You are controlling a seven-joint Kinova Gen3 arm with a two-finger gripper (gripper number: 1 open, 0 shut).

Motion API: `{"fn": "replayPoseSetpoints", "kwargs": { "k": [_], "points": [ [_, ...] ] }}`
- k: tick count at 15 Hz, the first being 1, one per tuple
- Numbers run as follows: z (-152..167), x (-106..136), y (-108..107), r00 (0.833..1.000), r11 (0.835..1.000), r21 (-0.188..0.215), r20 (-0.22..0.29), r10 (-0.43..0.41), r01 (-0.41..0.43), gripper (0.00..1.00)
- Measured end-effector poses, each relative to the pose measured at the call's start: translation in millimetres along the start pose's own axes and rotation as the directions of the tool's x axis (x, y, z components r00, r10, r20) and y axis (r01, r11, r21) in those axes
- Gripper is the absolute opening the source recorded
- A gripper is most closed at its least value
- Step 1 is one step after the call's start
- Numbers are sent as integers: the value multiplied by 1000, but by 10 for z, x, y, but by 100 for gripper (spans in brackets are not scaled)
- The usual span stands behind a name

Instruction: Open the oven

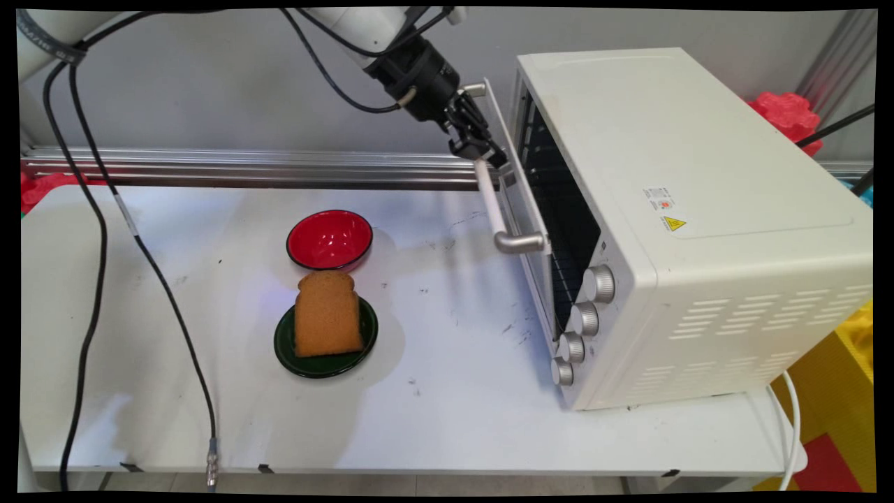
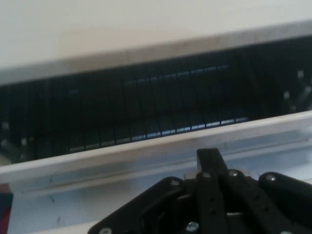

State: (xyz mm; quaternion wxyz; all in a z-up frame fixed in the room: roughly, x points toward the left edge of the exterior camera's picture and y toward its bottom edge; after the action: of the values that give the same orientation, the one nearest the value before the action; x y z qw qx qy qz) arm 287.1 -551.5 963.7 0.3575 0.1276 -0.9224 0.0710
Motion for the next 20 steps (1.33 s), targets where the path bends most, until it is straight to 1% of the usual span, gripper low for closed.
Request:
{"fn": "replayPoseSetpoints", "kwargs": {
  "k": [6, 10, 15, 20],
  "points": [
    [-90, -229, 19, 999, 1000, -2, 39, -13, 13, 0],
    [-106, -351, 27, 998, 1000, -2, 54, -21, 21, 0],
    [-58, -517, 48, 997, 1000, -3, 65, -30, 31, 0],
    [8, -740, 77, 996, 999, -8, 86, -37, 38, 0]
  ]
}}
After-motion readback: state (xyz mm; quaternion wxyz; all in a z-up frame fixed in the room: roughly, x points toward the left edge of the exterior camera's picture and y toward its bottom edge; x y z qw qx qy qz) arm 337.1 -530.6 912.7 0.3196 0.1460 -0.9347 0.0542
